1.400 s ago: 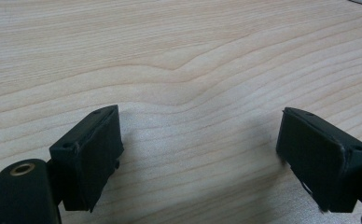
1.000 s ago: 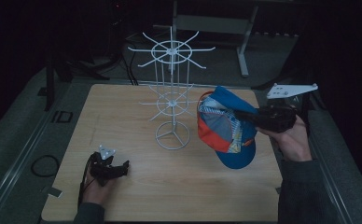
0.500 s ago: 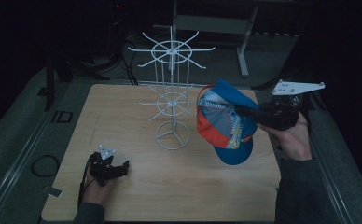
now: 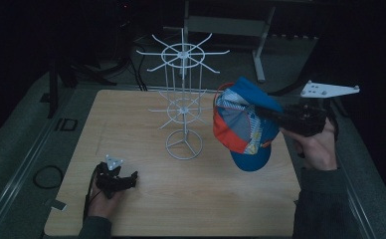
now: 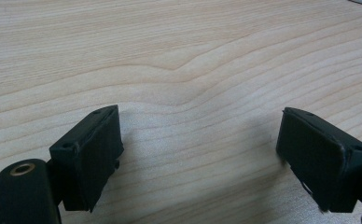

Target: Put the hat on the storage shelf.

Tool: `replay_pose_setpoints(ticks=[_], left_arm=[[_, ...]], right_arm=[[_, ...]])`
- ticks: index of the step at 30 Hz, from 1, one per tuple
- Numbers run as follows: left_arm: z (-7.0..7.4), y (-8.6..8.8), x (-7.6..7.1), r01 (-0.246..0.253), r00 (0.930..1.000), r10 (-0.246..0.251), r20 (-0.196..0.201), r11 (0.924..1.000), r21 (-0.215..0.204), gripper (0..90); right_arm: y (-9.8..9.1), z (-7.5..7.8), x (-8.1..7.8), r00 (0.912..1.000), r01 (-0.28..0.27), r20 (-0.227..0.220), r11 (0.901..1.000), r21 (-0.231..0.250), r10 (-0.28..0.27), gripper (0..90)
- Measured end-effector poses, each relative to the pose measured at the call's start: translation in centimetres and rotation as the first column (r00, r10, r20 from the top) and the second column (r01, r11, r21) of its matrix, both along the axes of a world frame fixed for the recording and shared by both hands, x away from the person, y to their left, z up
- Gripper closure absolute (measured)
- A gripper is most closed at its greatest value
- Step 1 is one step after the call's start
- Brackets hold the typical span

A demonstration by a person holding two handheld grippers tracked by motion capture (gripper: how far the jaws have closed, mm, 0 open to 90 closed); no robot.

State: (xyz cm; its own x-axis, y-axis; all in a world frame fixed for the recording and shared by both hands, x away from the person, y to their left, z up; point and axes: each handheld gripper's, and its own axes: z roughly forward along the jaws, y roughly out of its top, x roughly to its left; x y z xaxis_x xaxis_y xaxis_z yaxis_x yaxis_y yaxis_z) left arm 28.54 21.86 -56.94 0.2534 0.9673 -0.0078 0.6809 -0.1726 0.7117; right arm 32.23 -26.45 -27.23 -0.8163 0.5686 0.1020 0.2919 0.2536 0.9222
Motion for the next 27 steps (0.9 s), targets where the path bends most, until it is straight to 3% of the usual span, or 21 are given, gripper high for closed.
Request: replay_pose_setpoints(ticks=[27], left_arm=[[0.0,0.0,0.0,0.0,1.0,0.0,0.0,1.0,0.0,14.6]], right_arm=[[-0.9,1.7,-0.4,0.9986,0.01,0.05,0.9966,0.082,-0.014,88.2]])
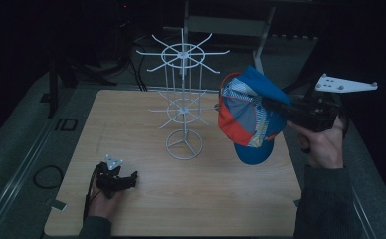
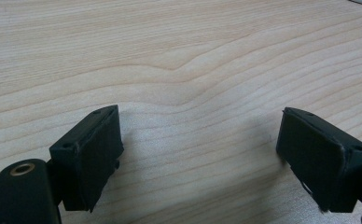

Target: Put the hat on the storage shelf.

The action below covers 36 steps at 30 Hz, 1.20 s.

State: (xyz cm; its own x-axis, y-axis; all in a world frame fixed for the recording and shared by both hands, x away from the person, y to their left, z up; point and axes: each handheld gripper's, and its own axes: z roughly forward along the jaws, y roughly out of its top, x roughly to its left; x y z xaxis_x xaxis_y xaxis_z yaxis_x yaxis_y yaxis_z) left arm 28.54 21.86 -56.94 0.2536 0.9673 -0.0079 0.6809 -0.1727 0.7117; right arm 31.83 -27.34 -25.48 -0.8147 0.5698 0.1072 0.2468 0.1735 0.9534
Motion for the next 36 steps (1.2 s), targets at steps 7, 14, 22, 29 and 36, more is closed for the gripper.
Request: replay_pose_setpoints(ticks=[7,14,22,29,36], left_arm=[[0.0,0.0,0.0,0.0,1.0,0.0,0.0,1.0,0.0,14.6],[0.0,0.0,0.0,-0.001,1.0,0.001,0.0,1.0,-0.001,14.6],[0.0,0.0,0.0,-0.001,1.0,0.001,0.001,1.0,0.0,14.6],[0.0,0.0,0.0,-0.001,1.0,0.001,0.001,1.0,0.001,14.6],[0.0,0.0,0.0,0.0,1.0,0.0,0.0,1.0,0.0,14.6]], right_arm=[[0.1,1.1,-0.3,0.9996,-0.01,0.025,0.9996,0.027,0.009,88.2],[0.8,2.5,-0.8,0.9973,-0.045,0.062,0.9969,0.064,0.041,88.2],[2.7,2.2,-0.2,0.9959,-0.075,0.055,0.9949,0.068,0.071,88.2],[4.2,0.8,0.9,0.9967,-0.077,0.031,0.9951,0.062,0.076,88.1],[5.6,-1.1,1.8,0.9981,-0.061,-0.001,0.9981,0.001,0.061,87.8]])
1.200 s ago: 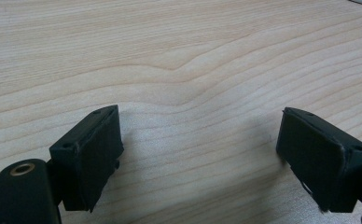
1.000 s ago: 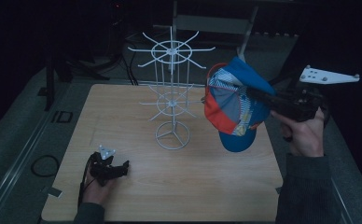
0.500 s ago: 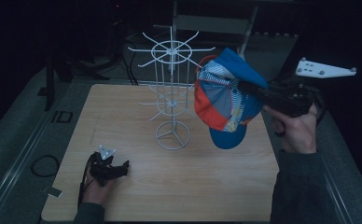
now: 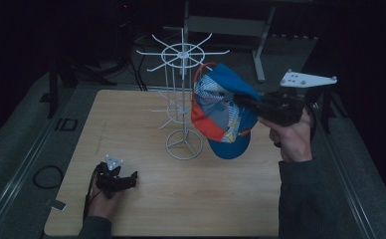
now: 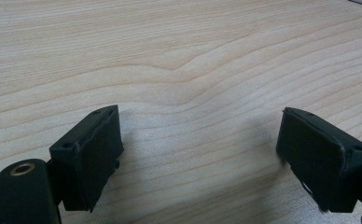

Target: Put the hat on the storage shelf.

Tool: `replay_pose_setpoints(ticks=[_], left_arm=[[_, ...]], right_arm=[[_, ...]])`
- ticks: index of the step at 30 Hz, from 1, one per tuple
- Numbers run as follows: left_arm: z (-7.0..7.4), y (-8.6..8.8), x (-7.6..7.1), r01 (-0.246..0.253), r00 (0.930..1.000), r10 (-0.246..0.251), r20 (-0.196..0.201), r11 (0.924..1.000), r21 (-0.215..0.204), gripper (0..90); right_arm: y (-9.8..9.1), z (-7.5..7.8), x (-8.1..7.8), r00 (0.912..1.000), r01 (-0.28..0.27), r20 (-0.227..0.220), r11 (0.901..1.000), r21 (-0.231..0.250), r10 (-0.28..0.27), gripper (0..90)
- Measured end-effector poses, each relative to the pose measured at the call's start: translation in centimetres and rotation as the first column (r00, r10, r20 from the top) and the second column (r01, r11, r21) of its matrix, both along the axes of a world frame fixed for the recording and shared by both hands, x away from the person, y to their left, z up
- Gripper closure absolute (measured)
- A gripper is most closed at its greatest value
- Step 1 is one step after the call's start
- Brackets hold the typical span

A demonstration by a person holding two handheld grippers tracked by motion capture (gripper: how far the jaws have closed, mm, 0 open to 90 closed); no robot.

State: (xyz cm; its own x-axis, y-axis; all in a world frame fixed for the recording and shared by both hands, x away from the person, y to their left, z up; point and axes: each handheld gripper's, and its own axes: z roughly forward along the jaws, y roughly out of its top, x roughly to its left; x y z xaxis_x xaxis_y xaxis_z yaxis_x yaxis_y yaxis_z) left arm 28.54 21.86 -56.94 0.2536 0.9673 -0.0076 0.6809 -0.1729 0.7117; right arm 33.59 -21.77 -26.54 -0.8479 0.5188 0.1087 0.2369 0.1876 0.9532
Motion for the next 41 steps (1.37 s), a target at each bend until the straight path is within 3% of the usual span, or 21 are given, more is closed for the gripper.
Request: replay_pose_setpoints(ticks=[3,10,18,19,22,30,41], left_arm=[[0.0,0.0,0.0,0.0,1.0,0.0,-0.001,1.0,0.0,14.6],[0.0,0.0,0.0,0.003,1.0,-0.003,-0.002,1.0,0.003,14.6],[0.0,0.0,0.0,0.002,1.0,-0.002,-0.003,1.0,0.001,14.6],[0.0,0.0,0.0,0.002,1.0,-0.002,-0.003,1.0,0.001,14.6],[0.0,0.0,0.0,0.003,1.0,-0.003,-0.003,1.0,0.001,14.6],[0.0,0.0,0.0,0.003,1.0,-0.003,-0.003,1.0,0.001,14.6],[0.0,0.0,0.0,0.002,1.0,-0.002,-0.003,1.0,0.001,14.6]], right_arm=[[0.6,-0.8,0.3,0.9999,0.01,-0.009,0.9991,-0.041,-0.011,85.8],[0.8,-1.6,0.4,0.9996,0.026,-0.013,0.9966,-0.078,-0.027,77.2],[0.7,-1.9,0.1,0.9982,0.059,0.014,0.995,-0.081,-0.058,59.4],[0.7,-2.0,0.0,0.9971,0.075,0.019,0.9926,-0.096,-0.073,51.4],[0.9,-2.2,-0.2,0.9962,0.085,0.028,0.9873,-0.134,-0.082,43.2],[1.8,-3.6,-0.6,0.9876,0.157,0.05,0.9614,-0.226,-0.149,21.6],[1.1,-5.8,-0.1,0.9873,0.148,-0.022,0.963,-0.225,-0.157,18.1]])
